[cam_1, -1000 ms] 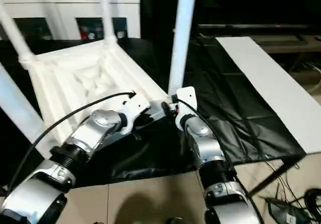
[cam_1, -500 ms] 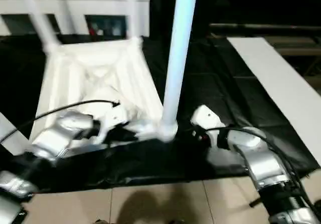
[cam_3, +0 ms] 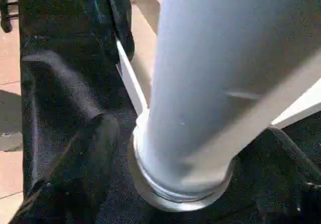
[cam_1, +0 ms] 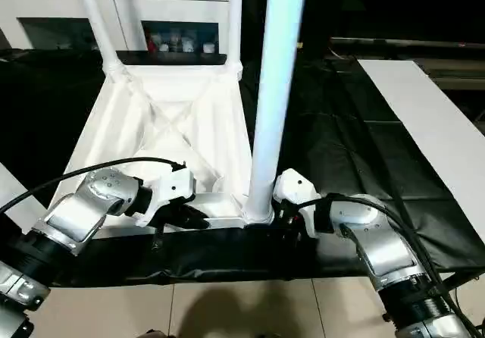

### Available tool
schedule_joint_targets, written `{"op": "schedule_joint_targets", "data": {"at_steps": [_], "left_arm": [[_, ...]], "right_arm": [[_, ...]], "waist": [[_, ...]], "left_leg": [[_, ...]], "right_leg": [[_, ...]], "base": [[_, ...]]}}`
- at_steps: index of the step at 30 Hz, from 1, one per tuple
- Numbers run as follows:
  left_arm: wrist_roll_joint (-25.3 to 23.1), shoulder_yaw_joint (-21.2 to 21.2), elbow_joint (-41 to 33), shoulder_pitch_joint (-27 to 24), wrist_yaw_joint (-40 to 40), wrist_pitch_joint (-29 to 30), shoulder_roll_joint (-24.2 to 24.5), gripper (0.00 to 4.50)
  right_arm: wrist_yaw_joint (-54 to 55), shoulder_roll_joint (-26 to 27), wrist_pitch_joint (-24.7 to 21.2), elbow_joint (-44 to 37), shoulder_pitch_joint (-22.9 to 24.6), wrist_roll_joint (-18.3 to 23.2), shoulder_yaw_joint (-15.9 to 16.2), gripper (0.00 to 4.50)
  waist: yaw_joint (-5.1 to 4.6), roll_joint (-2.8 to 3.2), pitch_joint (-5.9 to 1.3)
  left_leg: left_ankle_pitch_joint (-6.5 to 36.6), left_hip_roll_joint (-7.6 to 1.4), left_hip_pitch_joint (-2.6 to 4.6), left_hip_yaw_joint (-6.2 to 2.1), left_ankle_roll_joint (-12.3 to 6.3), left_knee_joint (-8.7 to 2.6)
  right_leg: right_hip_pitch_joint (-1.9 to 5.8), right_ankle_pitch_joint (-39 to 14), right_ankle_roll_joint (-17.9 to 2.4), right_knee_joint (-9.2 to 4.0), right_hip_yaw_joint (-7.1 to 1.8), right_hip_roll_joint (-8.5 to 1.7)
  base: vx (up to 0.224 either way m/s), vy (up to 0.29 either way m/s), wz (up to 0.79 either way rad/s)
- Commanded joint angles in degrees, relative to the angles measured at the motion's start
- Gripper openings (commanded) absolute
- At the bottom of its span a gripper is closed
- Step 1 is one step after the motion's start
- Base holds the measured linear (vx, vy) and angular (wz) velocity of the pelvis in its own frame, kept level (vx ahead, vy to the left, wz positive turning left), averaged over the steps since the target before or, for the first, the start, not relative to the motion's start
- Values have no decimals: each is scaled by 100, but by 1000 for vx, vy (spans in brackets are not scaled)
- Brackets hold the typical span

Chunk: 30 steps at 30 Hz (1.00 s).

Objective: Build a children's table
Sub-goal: Rotate leg to tighten

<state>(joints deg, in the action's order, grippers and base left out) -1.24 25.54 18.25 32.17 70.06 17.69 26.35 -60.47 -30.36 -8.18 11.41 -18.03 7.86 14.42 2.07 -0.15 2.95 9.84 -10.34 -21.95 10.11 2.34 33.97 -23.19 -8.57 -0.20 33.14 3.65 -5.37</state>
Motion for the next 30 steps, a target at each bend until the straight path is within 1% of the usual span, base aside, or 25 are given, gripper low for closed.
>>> {"op": "schedule_joint_targets", "data": {"at_steps": [1,3,4,5,8,13,15,18,19,20,21,22,23,24,25,26,27,28,29,30], "left_arm": [[-77,88,-87,-3,100,72,46,0],[-80,87,-67,2,104,67,50,0],[-81,88,-55,4,104,64,51,0],[-81,88,-53,4,105,63,52,0],[-78,95,-30,6,109,57,63,0],[-75,106,-39,5,116,76,75,0],[-79,111,-62,-12,127,96,98,0],[-115,106,-47,-34,66,119,102,0],[-172,42,47,-21,-205,137,-7,0],[-172,42,47,-21,-205,137,-7,0],[-200,-60,174,19,-533,184,-172,0],[-213,-151,294,60,-813,228,-322,0],[-226,-274,481,136,-1201,292,-540,0],[-226,-274,481,136,-1201,292,-540,0],[-224,-385,653,218,-1537,399,-742,0],[-224,-385,653,218,-1537,399,-742,0],[-227,-435,759,271,-1714,429,-846,0],[-242,-642,1244,523,-2506,532,-1316,0],[-251,-697,1423,620,-2773,516,-1471,0],[-255,-722,1503,664,-2894,508,-1541,0]], "right_arm": [[-69,-23,-65,28,-40,47,39,322],[-81,8,-108,56,-53,84,19,303],[-92,23,-134,64,-53,101,7,298],[-95,23,-135,68,-53,95,8,289],[-138,-2,-103,133,-37,-10,56,266],[-154,-15,-80,170,-34,-42,70,259],[-142,-38,-72,201,-27,-89,104,258],[55,-27,-33,321,-18,-249,139,256],[511,134,-121,484,-55,-370,58,256],[511,134,-121,484,-55,-370,58,256],[963,330,-237,611,-96,-434,-44,256],[1315,509,-380,702,-127,-447,-144,256],[1759,747,-520,792,-159,-480,-242,256],[1759,747,-520,792,-159,-480,-242,256],[2211,978,-642,885,-202,-518,-342,256],[2211,978,-642,885,-202,-518,-342,256],[2470,1123,-723,933,-237,-509,-420,256],[3672,1813,-1059,1176,-413,-439,-789,256],[4063,2063,-1130,1283,-498,-398,-906,256],[4239,2176,-1162,1330,-536,-379,-958,255]], "waist": [[-7,-21,-360],[-8,-14,-365],[-12,-23,-370],[-7,-20,-374],[-9,-23,-366],[-7,-25,-367],[-9,-21,-367],[-15,-18,-369],[-18,-19,-360],[-26,-20,-356],[-38,-16,-341],[-65,-23,-311],[-91,-30,-298],[-117,-45,-292],[-125,-38,-299],[-161,-61,-293],[-177,-40,-285],[-233,-42,-273],[-269,-26,-264],[-355,-20,-270]], "left_leg": [[1808,-265,105,-76,-123,-459],[1750,-263,101,-74,-144,-455],[1713,-260,93,-70,-158,-449],[1695,-261,100,-68,-164,-447],[1681,-258,98,-64,-177,-445],[1736,-259,105,-69,-152,-445],[1720,-260,102,-72,-148,-447],[1719,-261,106,-70,-146,-445],[1768,-256,108,-68,-142,-447],[1785,-256,104,-69,-127,-449],[1921,-249,111,-74,-85,-456],[2140,-232,123,-86,10,-466],[2274,-223,130,-93,58,-468],[2467,-200,137,-123,132,-462],[2617,-194,179,-151,183,-449],[2658,-196,177,-147,188,-449],[2785,-181,189,-168,209,-439],[2910,-152,210,-183,233,-394],[2971,-143,228,-177,250,-397],[3156,-133,224,-235,300,-391]], "right_leg": [[237,-1926,-1126,-368,-218,-270],[246,-1829,-1159,-359,-216,-270],[253,-1776,-1173,-352,-216,-270],[250,-1751,-1184,-350,-216,-270],[252,-1766,-1194,-352,-213,-267],[251,-1918,-1149,-364,-212,-271],[252,-1891,-1149,-360,-210,-268],[247,-1821,-1180,-354,-210,-265],[244,-1885,-1172,-363,-208,-263],[242,-1921,-1165,-362,-209,-261],[227,-2139,-1120,-387,-201,-261],[208,-2541,-1009,-431,-183,-258],[200,-2775,-940,-447,-171,-253],[206,-3255,-724,-493,-138,-259],[169,-3596,-552,-559,-113,-278],[163,-3652,-519,-573,-110,-267],[136,-3820,-443,-615,-79,-272],[103,-4041,-377,-669,-15,-268],[78,-4112,-345,-706,-5,-252],[108,-4252,-234,-748,111,-248]], "base": [[0,0,0],[0,0,0],[0,0,0],[0,0,0],[0,0,0],[0,0,0],[0,0,0],[0,0,0],[0,0,0],[0,0,0],[0,0,0],[0,0,0],[0,0,0],[-50,8,-8],[-57,13,-8],[-57,13,-8],[-55,12,-5],[-58,12,-3],[-58,12,-3],[-70,19,-8]]}}
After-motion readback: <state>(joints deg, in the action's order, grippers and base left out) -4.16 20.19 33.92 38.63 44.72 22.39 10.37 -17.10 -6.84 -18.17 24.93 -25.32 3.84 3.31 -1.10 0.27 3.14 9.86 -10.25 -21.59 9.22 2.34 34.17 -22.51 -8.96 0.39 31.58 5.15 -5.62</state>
